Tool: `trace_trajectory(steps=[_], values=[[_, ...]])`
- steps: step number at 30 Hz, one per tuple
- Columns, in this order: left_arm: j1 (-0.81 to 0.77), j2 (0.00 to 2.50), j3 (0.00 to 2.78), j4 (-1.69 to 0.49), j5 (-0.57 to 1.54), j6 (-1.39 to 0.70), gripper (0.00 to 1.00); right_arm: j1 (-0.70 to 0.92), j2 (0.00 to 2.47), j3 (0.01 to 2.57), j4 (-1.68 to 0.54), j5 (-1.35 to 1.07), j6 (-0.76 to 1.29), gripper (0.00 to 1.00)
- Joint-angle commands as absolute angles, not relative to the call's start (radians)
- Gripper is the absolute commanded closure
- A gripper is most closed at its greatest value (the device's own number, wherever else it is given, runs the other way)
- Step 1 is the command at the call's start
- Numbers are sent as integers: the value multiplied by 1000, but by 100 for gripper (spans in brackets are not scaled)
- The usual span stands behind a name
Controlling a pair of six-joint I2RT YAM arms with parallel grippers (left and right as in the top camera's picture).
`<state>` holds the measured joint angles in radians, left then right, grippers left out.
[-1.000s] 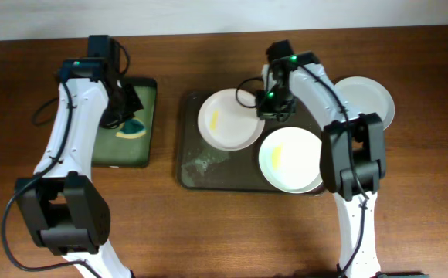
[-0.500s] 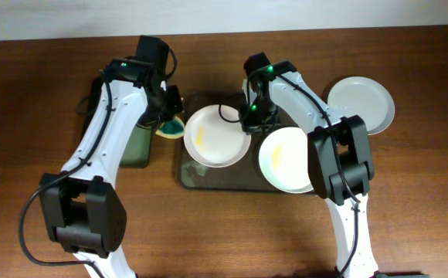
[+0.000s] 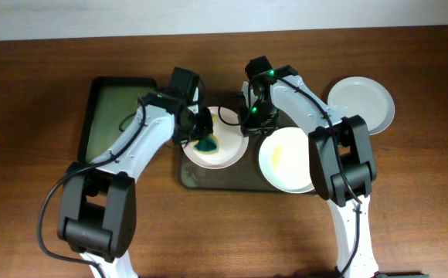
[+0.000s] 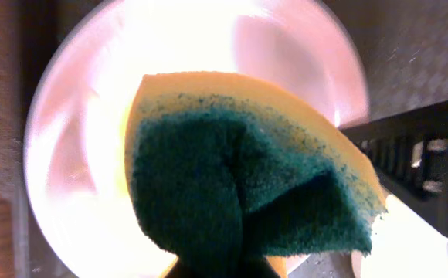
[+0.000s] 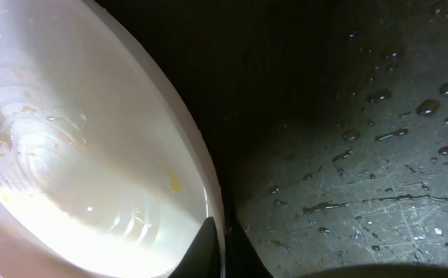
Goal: Clean dirty plates on tray and stack at the side
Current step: 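Scrub the held plate with the sponge in the left gripper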
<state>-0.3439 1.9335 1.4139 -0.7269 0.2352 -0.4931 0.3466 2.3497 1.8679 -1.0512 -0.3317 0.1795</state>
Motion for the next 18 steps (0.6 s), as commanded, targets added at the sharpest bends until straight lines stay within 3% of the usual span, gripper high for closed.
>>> trace_trajectory(steps=[1, 18], values=[[-344, 1918, 1362, -647, 259, -550, 100, 353, 2378, 1834, -1059, -304, 174, 96], [-347, 1920, 1218, -366, 218, -741, 100, 353, 2378, 1834, -1058, -303, 174, 96]])
